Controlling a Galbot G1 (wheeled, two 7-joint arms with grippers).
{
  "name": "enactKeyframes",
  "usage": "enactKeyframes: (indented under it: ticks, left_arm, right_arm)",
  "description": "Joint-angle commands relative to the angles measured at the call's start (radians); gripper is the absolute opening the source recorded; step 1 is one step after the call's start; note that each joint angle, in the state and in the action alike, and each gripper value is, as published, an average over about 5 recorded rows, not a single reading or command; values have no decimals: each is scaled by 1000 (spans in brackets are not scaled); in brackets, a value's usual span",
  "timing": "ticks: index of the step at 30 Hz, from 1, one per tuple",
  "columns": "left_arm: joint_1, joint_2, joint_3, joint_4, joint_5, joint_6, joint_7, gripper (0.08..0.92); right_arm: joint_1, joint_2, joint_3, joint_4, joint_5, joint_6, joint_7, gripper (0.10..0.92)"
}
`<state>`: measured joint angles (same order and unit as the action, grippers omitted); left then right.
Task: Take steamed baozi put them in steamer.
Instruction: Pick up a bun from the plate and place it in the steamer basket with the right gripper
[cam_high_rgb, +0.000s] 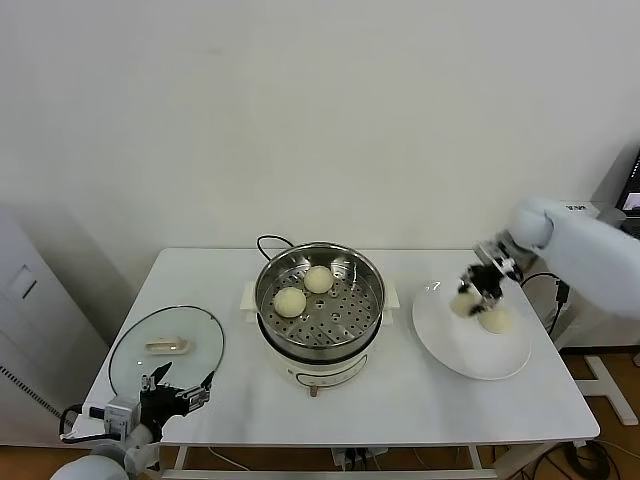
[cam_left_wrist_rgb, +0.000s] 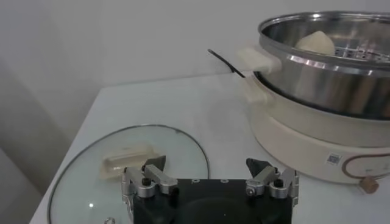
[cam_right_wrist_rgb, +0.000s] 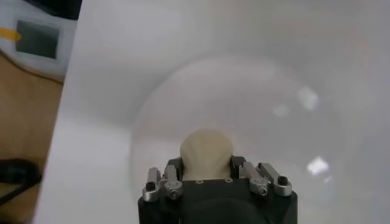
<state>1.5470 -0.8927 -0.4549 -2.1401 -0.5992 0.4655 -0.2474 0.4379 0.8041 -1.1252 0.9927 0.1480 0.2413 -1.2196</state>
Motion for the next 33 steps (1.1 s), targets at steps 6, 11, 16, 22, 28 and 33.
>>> enactKeyframes:
  ticks: [6, 11, 16, 22, 28, 33]
  left_arm:
    - [-1, 1, 6, 4, 2, -4, 2, 823]
    - [-7, 3, 10, 6, 3, -4, 2, 823]
    - [-8, 4, 14, 6, 3, -4, 2, 823]
    - [-5, 3, 12, 5, 4, -6, 2, 823]
    - [1, 3, 7, 0, 4, -7, 3, 823]
    - [6, 2, 3, -3, 4, -7, 3, 823]
  right_arm:
    - [208, 325, -13, 67, 110, 261, -8, 475]
    - [175, 426, 9, 87, 46, 403, -19, 480]
    - [137, 478, 19, 132, -29, 510, -19, 484]
    - [108, 475, -3, 230, -80, 561, -18, 484]
    - [83, 433, -33, 321, -145, 575, -21, 484]
    - [56, 398, -41, 366, -210, 574, -24, 484]
